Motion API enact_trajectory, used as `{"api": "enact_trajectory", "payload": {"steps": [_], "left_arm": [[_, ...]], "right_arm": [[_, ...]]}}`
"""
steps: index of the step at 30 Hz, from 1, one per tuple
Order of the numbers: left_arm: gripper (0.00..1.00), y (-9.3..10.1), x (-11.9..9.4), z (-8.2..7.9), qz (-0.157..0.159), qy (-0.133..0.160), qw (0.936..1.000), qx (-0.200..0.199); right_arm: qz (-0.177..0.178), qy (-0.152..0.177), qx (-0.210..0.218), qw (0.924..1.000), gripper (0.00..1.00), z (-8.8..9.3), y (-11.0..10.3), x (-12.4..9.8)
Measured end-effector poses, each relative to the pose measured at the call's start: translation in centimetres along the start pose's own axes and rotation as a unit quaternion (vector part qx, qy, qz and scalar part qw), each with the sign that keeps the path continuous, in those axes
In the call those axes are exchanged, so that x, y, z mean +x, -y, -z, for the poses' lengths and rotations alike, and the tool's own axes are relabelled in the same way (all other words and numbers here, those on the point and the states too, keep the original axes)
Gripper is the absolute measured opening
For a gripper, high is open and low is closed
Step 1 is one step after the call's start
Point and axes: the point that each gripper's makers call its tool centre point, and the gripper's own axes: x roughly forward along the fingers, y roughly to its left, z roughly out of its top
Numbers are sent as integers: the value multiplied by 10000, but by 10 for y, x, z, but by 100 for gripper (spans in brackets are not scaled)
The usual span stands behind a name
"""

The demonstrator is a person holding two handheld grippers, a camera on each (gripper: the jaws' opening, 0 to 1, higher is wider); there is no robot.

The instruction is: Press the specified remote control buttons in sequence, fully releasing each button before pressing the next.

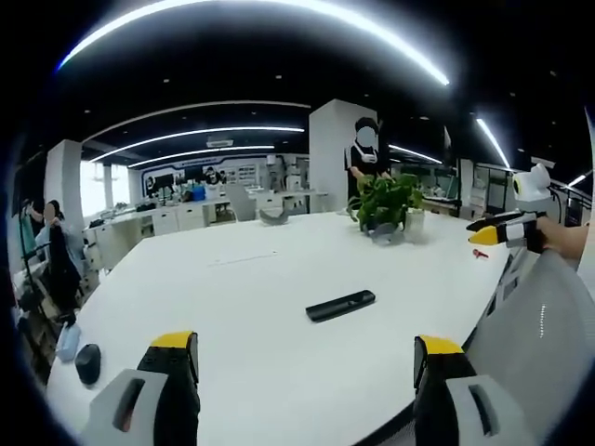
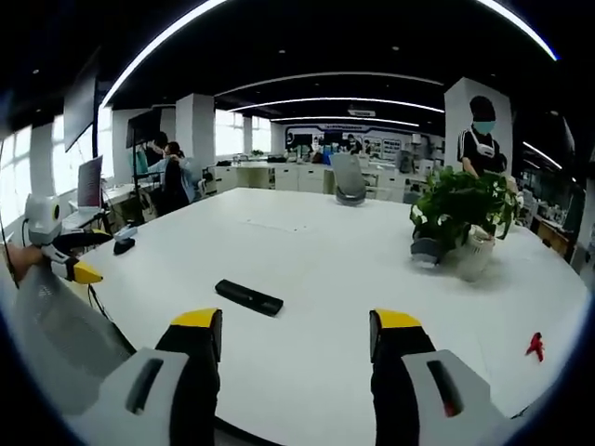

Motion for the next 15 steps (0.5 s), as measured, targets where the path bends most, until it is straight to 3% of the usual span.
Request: {"api": "enact_trajectory", "payload": {"steps": [6,11,15], "left_arm": [[100,-6,0,1,-149,-32,9999,-65],[100,6,3,3,123,-146,9997,175],[100,2,2,2,10,-118,9998,172]], "right_arm": [[-318,-113,-144,9993,66,2,-14,4],[-94,55,-236,9997,65,-5,-7,-1],[-69,41,-75,9999,64,-4,-4,-1]]}}
